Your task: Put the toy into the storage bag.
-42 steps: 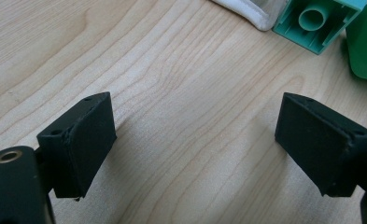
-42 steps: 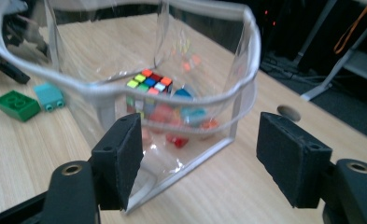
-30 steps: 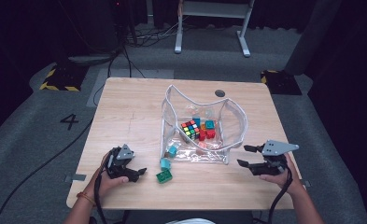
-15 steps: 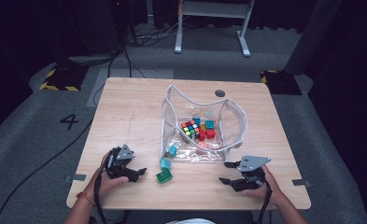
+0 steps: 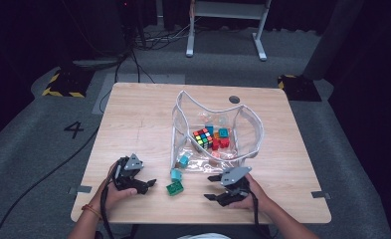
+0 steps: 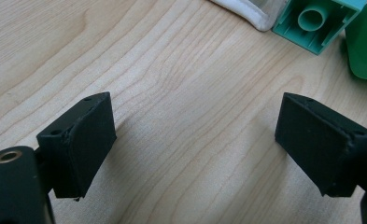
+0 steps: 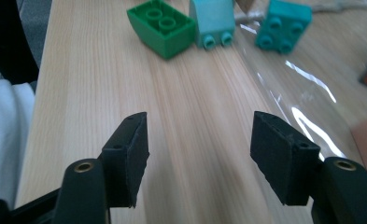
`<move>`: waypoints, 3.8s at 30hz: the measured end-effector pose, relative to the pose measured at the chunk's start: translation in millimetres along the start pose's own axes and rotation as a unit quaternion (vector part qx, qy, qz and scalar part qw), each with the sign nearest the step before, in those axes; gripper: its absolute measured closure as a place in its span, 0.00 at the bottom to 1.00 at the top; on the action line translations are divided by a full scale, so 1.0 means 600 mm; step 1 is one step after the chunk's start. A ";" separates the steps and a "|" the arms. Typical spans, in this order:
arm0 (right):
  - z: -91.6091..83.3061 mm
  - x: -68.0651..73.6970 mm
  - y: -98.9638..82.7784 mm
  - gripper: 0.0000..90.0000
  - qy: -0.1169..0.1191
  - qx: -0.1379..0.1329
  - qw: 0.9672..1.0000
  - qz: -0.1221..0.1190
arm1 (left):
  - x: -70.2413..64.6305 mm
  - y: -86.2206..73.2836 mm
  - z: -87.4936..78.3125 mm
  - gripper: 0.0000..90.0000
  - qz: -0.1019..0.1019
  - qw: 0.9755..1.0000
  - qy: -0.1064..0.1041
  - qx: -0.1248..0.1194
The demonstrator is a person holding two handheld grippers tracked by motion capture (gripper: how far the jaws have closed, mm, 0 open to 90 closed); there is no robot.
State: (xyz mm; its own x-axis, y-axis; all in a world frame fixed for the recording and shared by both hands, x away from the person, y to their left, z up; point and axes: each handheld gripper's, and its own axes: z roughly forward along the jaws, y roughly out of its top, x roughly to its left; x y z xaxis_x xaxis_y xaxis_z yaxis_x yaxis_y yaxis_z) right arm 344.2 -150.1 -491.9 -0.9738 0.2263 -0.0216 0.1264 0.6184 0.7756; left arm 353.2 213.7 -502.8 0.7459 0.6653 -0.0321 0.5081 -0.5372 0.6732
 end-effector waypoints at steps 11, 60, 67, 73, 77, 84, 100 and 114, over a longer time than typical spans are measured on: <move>0.082 0.013 0.071 0.44 0.035 -0.048 0.997 -0.040 | 0.000 0.000 0.000 0.14 0.000 1.000 0.000 0.000; 0.047 -0.008 0.041 0.65 0.019 0.018 0.999 -0.030 | -0.002 -0.001 -0.001 0.14 0.001 1.000 0.003 -0.003; 0.000 -0.027 0.014 0.65 -0.009 0.016 0.999 -0.027 | -0.001 -0.002 -0.002 0.14 0.003 1.000 0.004 -0.003; -0.039 -0.034 -0.014 0.65 -0.030 0.019 0.999 -0.013 | -0.001 -0.002 -0.002 0.14 0.003 1.000 0.004 -0.003; -0.070 -0.041 -0.034 0.65 -0.055 0.014 0.998 -0.012 | -0.001 -0.002 -0.002 0.14 0.002 1.000 0.004 -0.003; -0.108 -0.052 -0.061 0.65 -0.085 0.014 0.996 0.018 | -0.002 -0.002 -0.002 0.14 0.002 1.000 0.003 -0.003; -0.188 -0.093 -0.117 0.65 -0.115 0.012 0.991 0.068 | -0.002 -0.002 -0.001 0.14 0.002 1.000 0.003 -0.003; -0.253 -0.112 -0.112 0.65 -0.186 -0.023 0.978 0.096 | -0.002 -0.002 -0.002 0.14 0.002 1.000 0.003 -0.003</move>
State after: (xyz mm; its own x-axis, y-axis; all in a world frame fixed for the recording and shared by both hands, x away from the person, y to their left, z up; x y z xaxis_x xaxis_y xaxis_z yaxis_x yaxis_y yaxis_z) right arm 372.4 -320.9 -447.1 -0.7956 0.5983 -0.0954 0.2826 0.5057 0.8151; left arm 351.6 214.0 -502.8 0.7448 0.6668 -0.0250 0.5030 -0.5364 0.6776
